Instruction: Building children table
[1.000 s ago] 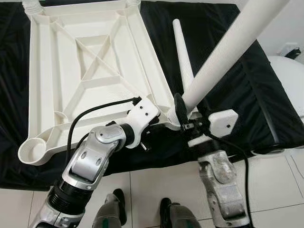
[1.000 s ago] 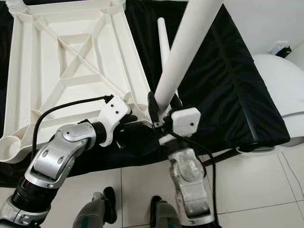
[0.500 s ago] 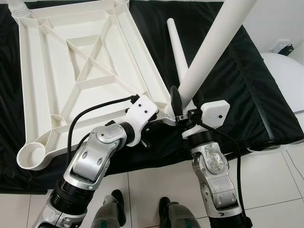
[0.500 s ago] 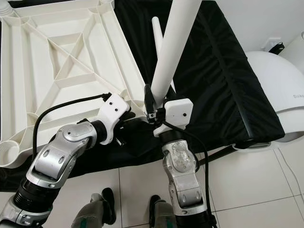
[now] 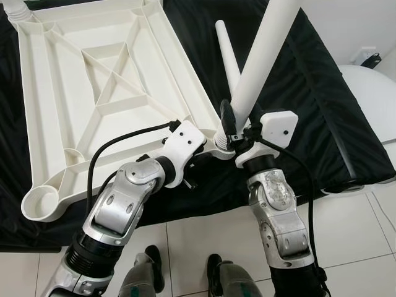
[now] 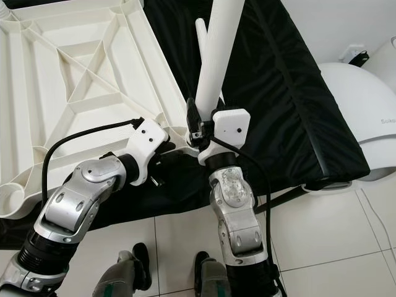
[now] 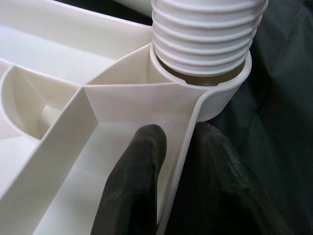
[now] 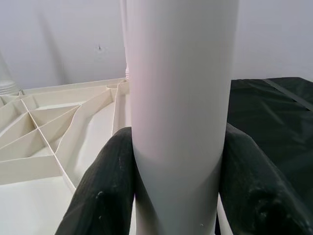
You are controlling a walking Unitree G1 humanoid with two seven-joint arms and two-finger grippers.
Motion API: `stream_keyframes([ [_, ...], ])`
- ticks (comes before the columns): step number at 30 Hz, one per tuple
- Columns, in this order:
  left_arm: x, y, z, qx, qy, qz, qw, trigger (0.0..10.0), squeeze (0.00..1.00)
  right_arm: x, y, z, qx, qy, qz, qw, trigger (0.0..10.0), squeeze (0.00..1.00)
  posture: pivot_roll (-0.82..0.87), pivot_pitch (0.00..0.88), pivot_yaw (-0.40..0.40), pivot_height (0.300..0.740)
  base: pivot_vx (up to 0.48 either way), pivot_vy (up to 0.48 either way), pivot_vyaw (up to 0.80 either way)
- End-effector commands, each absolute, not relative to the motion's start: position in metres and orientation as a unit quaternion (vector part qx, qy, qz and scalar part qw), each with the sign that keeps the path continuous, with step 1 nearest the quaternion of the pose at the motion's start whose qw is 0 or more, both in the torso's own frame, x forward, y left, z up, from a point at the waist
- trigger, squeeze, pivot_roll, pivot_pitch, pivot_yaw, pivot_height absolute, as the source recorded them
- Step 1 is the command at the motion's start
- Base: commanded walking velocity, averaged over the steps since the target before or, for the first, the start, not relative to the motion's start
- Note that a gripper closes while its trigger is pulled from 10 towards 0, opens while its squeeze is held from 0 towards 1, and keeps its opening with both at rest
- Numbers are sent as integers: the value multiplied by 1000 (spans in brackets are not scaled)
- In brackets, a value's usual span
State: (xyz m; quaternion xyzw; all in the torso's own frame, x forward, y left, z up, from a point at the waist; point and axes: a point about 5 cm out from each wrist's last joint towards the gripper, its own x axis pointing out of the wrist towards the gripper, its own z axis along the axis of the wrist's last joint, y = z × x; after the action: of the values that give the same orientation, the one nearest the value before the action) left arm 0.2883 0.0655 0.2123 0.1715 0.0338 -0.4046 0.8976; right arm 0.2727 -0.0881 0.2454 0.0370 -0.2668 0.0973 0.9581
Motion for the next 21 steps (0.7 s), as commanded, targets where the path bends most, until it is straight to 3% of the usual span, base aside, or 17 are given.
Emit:
stream_keyframes([
  [1, 286, 64, 211, 164, 32, -414, 895, 10000, 0, 274, -94, 244, 43, -260, 79, 961, 10000, 0, -37, 307, -43, 740, 0, 0, 0],
  [6, 288, 64, 212, 163, 30, -411, 897, 10000, 0, 273, -96, 265, 71, -293, 105, 948, 10000, 0, -39, 303, -45, 740, 0, 0, 0],
  [20, 298, 73, 220, 165, 18, -395, 903, 10000, 0, 292, -115, 270, 73, -289, 128, 946, 10000, 0, -29, 278, -46, 740, 0, 0, 0],
  [21, 299, 74, 222, 164, 16, -393, 905, 10000, 588, 296, -118, 265, 68, -276, 130, 950, 10000, 0, -28, 272, -45, 740, 0, 0, 0],
])
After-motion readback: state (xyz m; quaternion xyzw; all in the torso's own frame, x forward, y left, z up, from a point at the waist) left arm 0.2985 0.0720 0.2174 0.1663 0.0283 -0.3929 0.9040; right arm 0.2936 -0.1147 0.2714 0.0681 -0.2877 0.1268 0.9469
